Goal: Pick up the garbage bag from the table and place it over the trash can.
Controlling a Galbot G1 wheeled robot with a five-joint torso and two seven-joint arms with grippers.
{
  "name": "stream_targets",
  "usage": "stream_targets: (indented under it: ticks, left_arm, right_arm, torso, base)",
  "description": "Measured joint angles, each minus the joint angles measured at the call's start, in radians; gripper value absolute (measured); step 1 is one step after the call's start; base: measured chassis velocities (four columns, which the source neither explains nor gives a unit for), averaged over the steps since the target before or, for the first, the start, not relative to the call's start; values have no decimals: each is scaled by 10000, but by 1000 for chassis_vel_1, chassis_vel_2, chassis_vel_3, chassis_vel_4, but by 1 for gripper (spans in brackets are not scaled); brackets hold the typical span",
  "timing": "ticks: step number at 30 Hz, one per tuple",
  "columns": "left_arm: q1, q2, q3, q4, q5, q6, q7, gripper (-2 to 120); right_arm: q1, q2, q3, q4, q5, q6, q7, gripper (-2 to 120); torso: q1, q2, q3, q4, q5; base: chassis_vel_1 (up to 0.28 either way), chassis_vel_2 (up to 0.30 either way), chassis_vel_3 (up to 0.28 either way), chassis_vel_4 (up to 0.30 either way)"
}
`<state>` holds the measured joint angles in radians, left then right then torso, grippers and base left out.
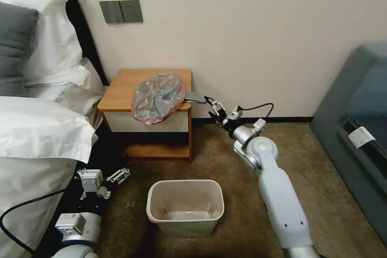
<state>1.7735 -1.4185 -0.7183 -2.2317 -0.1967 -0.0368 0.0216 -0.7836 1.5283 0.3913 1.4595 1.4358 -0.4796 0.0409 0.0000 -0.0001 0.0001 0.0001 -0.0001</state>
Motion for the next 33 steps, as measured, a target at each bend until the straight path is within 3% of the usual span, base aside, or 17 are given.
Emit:
stream_targets:
  ticks: [9,12,19,23,33]
  left_arm:
    - [-92,72,-27,202,-73,-42,10,100]
    - [-138,82,-28,249,-101,-51,15,100]
    - [-261,135,-28,371,-212,-54,20,100]
    - [-292,167,-28,414,-238,-57,26,100]
    - [-381,162,10,479,-280,-64,87,100]
  right_arm:
    - [789,543,146,-1076,-116,379,-7,100]
    - [878,605,155,-1182,-136,405,67,95]
    - [727,647,2,-1023,-337,384,141,65]
    - [697,648,-9,-975,-379,384,171,54]
    - [573,622,-19,-795,-298,454,488,16]
  torso:
    - [0,0,0,0,-1]
    - [0,0,0,0,-1]
    - [0,0,-1,0,1]
    - [0,0,-1,-1,1]
    - [0,0,-1,-1,1]
  base:
    - [0,0,0,0]
    - [0,0,0,0]
    - [0,0,0,0]
    - [0,0,0,0]
    - [0,0,0,0]
